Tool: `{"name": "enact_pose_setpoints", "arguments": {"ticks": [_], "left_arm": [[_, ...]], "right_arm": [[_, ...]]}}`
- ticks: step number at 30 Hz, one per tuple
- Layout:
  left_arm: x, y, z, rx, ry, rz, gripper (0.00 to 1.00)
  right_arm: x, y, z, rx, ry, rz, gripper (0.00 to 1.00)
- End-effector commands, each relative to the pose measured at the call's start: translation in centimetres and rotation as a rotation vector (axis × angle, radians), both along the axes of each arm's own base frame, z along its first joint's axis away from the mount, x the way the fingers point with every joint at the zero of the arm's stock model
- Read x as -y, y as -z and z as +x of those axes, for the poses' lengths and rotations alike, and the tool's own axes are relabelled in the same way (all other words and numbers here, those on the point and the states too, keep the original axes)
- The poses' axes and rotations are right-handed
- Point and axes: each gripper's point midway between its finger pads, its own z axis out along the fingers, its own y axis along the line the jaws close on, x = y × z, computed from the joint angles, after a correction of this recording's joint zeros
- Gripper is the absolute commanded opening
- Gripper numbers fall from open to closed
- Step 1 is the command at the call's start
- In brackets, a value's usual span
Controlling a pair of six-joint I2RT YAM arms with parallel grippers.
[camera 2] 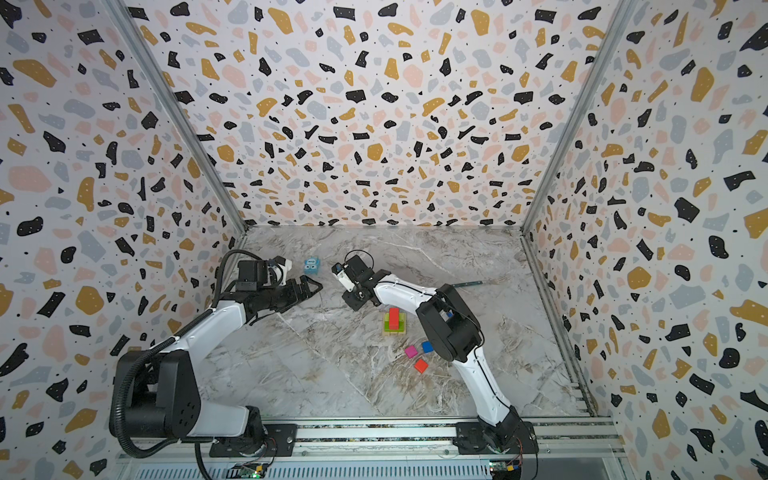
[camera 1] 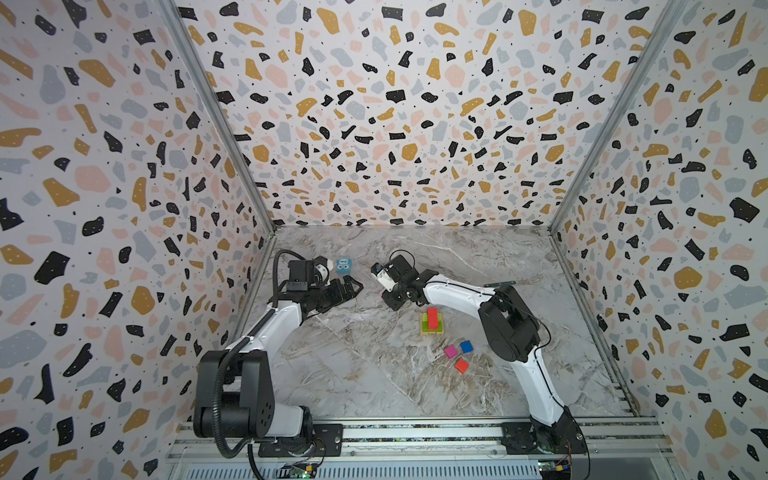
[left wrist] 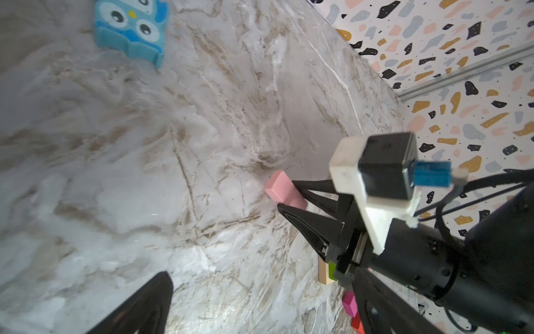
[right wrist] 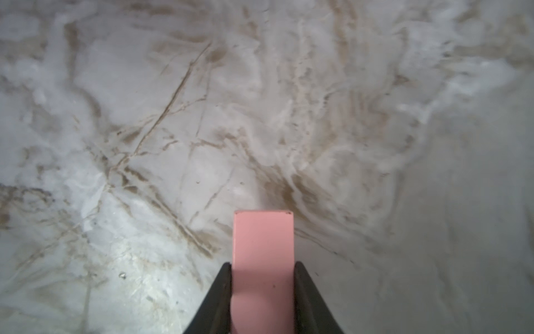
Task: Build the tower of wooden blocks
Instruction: 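Lift the pink block and carry it over the stack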
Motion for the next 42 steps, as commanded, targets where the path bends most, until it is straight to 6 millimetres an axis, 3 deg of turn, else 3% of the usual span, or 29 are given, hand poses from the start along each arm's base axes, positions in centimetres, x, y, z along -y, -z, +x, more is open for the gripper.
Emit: {"name": "enact_pose_setpoints", "arguments": {"ticks": [1, 5, 12, 23, 32, 42], "left_arm": [[1.5, -1.1, -0.4, 0.051, 0.056, -0.017, 0.98], [2.5, -1.1, -0.7, 0.052, 0.089, -0.017, 0.98], [3.7, -1.6, -1.1, 0.072, 0.126, -0.017, 0.98], [4.4, -2.0, -1.4, 0.083, 0.148, -0.023, 0.98], [4.4, -2.1, -1.5, 0.086, 0.148, -0.021, 0.98], [4.3, -2.0, -1.5, 0.083, 0.145, -0.013, 0.98]], "right_arm": [[2.0, -7.9, 0.9, 0.053, 0.138, 0.095, 0.22], [4.5, -10.3, 0.9, 0.053, 0.233, 0.086, 0.22], [9.8, -12.4, 0.3, 0.013, 0.387, 0.067, 0.22], [16.6, -11.6, -3.4, -0.063, 0.647, 0.1, 0.22], [17.3, -9.3, -6.6, -0.133, 0.799, 0.202, 0.22], [15.6, -8.1, -8.4, -0.132, 0.856, 0.173, 0.22]]}}
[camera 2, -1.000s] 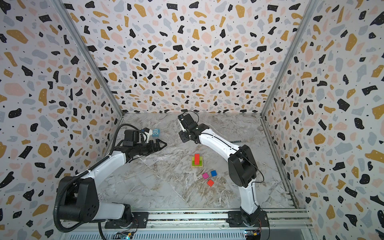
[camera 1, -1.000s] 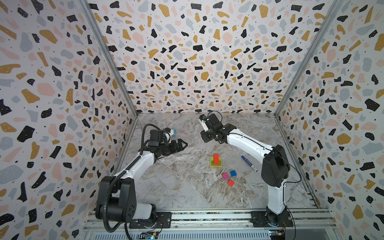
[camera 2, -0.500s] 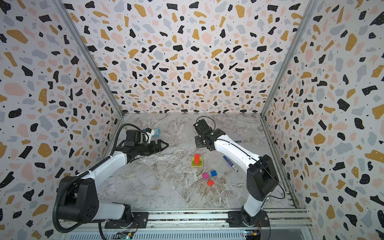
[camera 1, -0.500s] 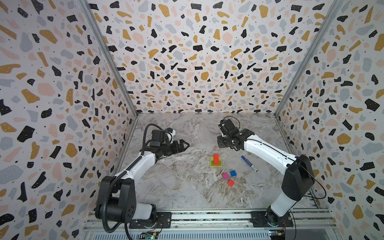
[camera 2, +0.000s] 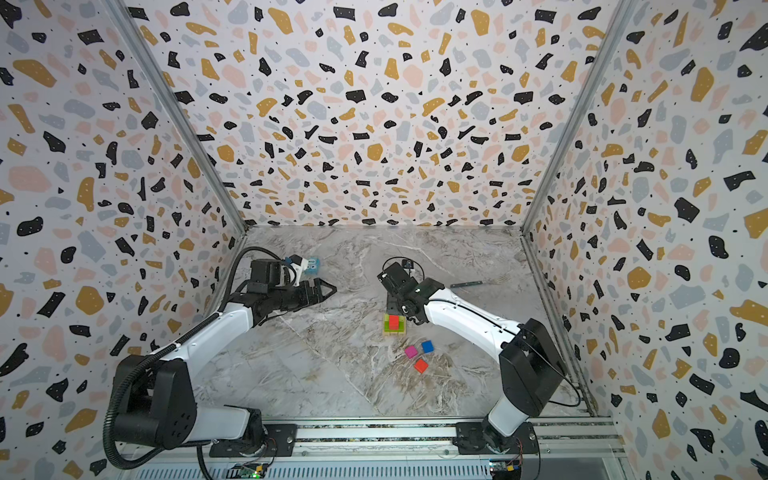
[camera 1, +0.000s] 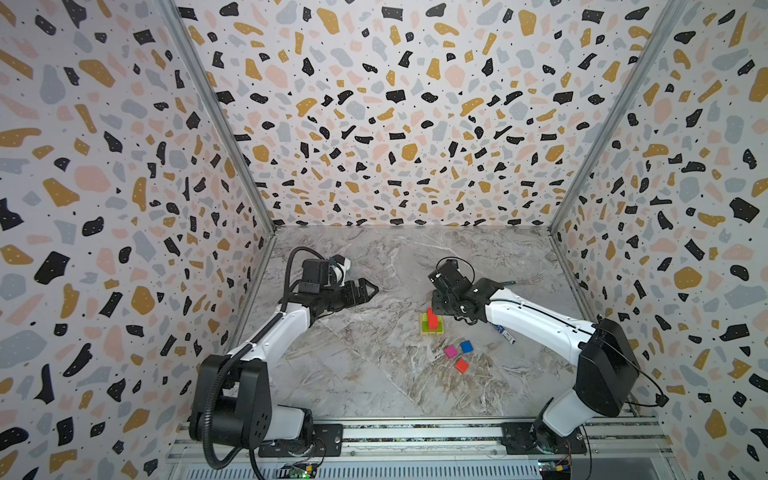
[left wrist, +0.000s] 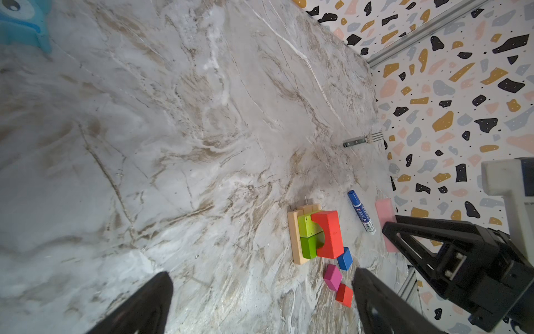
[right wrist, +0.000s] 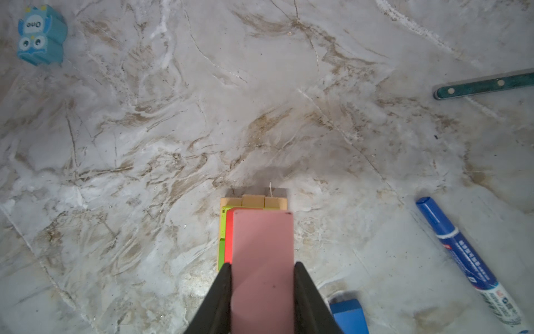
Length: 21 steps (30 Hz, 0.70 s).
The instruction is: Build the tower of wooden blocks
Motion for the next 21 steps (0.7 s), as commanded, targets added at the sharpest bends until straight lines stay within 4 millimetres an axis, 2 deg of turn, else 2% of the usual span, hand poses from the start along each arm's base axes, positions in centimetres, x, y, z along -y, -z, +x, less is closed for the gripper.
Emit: {"name": "enact_pose_setpoints", "arguments": {"ticks": [1, 5, 21], "left_arm": [[0.2, -0.8, -0.1, 0.041, 0.017, 0.001, 0.98], [0.2, -0.7, 0.0, 0.038, 0.016, 0.004, 0.98], [0.2, -0.6, 0.0, 0.034, 0.014, 0.005, 0.98]], "right_arm": [[-0.2, -0.7, 0.0, 0.019, 0.058, 0.004, 0.22], [-1.0, -0.4, -0.3, 0.016, 0.043, -0.007, 0.22], [-1.9, 1.4, -1.0, -0.011, 0.034, -0.051, 0.22]]}}
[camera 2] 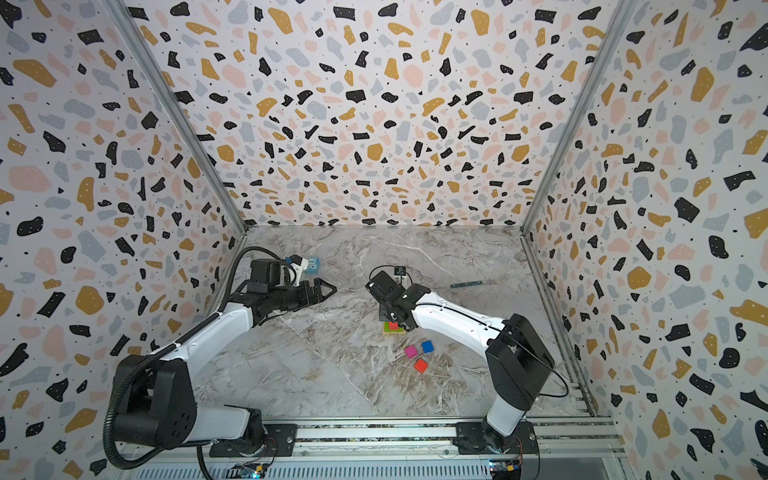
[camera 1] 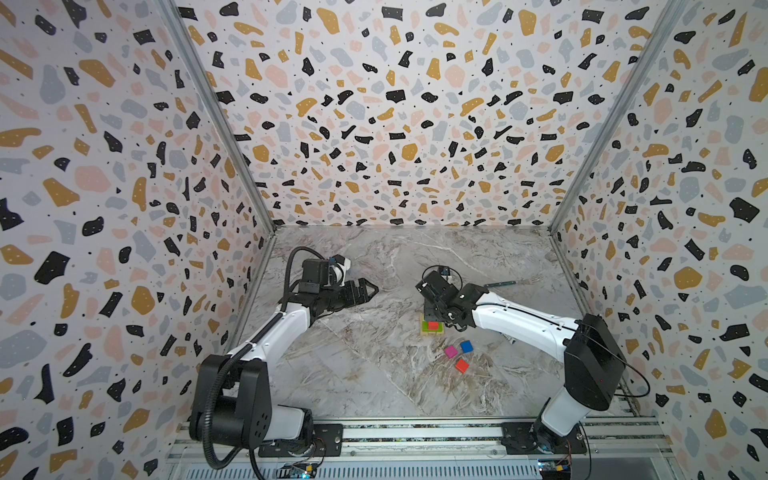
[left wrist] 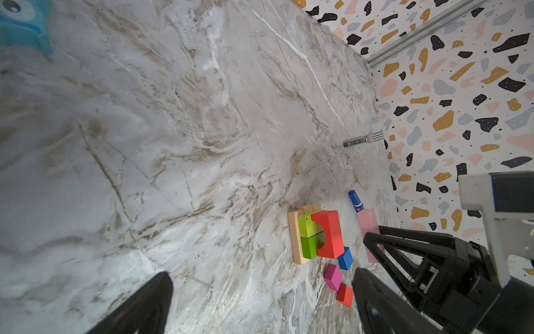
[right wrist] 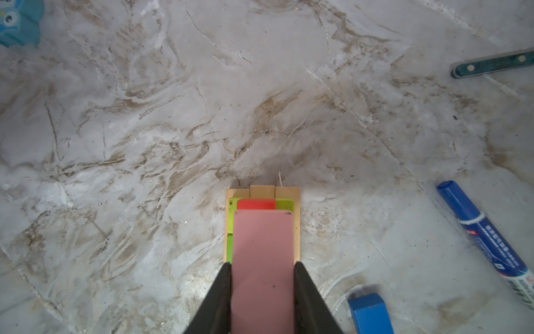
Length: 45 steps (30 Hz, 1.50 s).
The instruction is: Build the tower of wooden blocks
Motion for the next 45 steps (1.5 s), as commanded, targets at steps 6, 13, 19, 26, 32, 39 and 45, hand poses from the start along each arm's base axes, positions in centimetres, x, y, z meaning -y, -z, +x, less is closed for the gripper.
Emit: {"name": "enact_pose_setpoints", "arguments": {"ticks": [6, 13, 19, 26, 32, 39, 45], "left_arm": [[0.2, -0.5, 0.0, 0.029, 0.012, 0.002, 0.98], [0.2, -0.5, 0.0, 0.03, 0.012, 0.001, 0.98], [0.2, -0.5, 0.0, 0.029, 0.012, 0.001, 0.98], [0.2, -0.5, 0.0, 0.03, 0.012, 0.002, 0.98], [0.2, -0.6, -0.1, 0.032, 0.014, 0.002, 0.98], [0.2, -0.5, -0.1, 0.03, 0.013, 0.002, 0.98], [0.2, -0.6, 0.0, 0.032, 0.012, 0.002, 0.98]], "right_arm": [[-0.4, 0.4, -0.1, -0.005, 0.017, -0.036, 0.23], [-0.5, 0.9, -0.1, -0.007, 0.02, -0.047, 0.23], [-0.7, 1.3, -0.1, -0.011, 0.017, -0.053, 0.23], [-1.1, 1.4, 0.0, -0.006, 0.018, -0.044, 0.24], [-1.3, 1.4, 0.2, -0.001, 0.018, -0.043, 0.24], [-1.4, 1.7, 0.3, -0.001, 0.02, -0.043, 0.25], [-1.3, 1.8, 0.3, -0.001, 0.021, -0.051, 0.25]]}}
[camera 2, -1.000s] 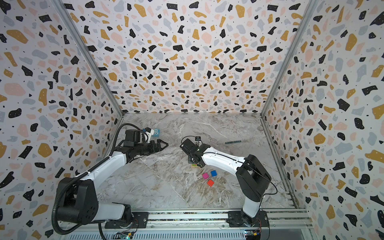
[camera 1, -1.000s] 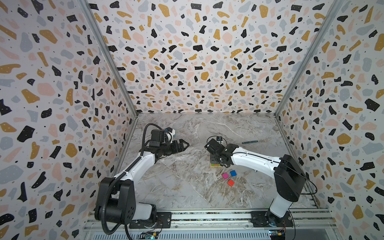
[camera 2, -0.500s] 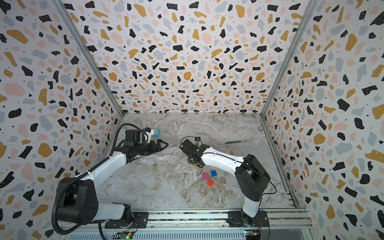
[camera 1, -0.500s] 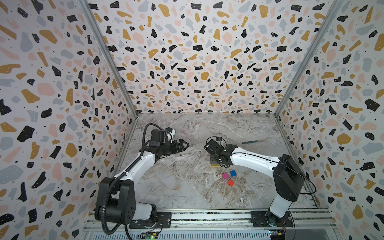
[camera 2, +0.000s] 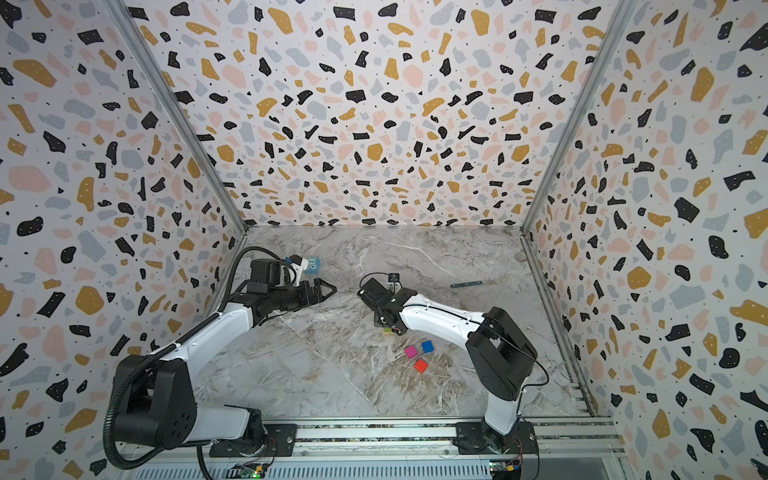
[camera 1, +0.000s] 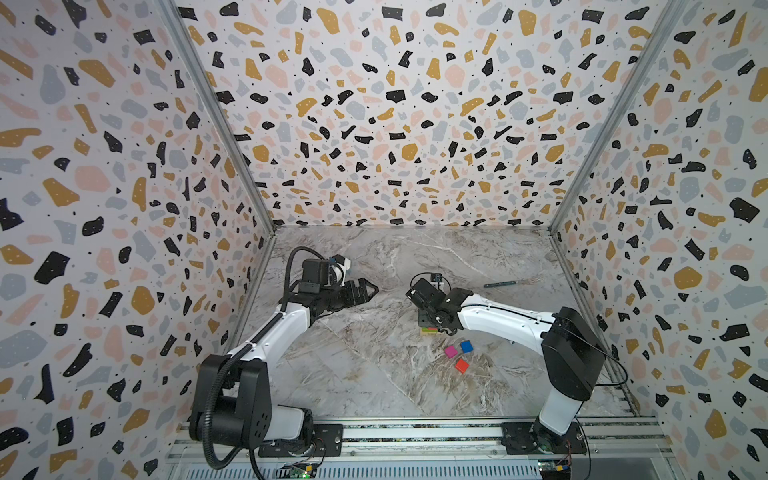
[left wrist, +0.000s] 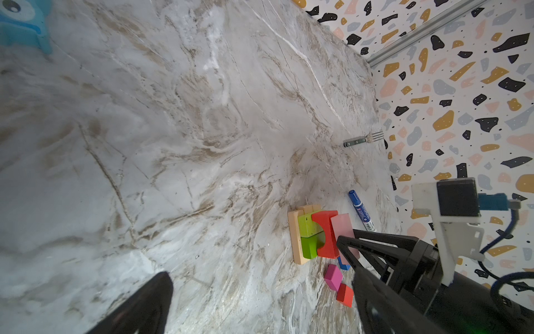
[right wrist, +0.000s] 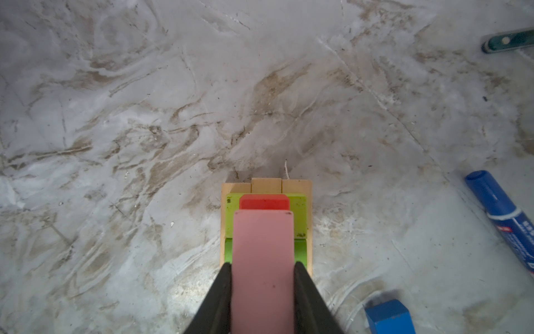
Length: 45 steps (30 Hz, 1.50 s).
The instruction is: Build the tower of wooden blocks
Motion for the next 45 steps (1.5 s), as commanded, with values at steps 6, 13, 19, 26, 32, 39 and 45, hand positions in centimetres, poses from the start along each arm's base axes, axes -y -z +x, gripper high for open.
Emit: {"name": "enact_pose_setpoints", "arguments": {"ticks": [6, 13, 19, 26, 32, 39, 45], "left_arm": [[0.2, -0.55, -0.05, 0.031, 0.013, 0.002, 0.98], [0.2, -0.48, -0.08, 0.03, 0.013, 0.002, 0.98], [0.21, -0.54, -0.05, 0.032, 0.013, 0.002, 0.98], [0.2, -0.47, -0.07, 0.029, 0.013, 0.002, 0.98], [0.18, -0.44, -0.03, 0.029, 0.012, 0.002, 0.98], [0.18, -0.39, -0.03, 0.028, 0.012, 0.003, 0.98], [0.19, -0.36, -0.03, 0.027, 0.012, 0.004, 0.98]], "right_arm": [[-0.38, -0.97, 0.49, 0.027, 0.009, 0.007, 0.25], [-0.49, -1.04, 0.6, 0.033, 0.003, 0.008, 0.25], [-0.45, -1.01, 0.63, 0.036, 0.0, 0.003, 0.25], [-0.52, -0.56, 0.5, 0.028, -0.018, -0.003, 0.25], [-0.45, -0.61, 0.53, 0.033, -0.02, -0.006, 0.25], [-0.16, -0.59, 0.43, 0.035, -0.023, -0.016, 0.25], [0.04, -0.53, 0.36, 0.035, -0.03, -0.029, 0.25]]}}
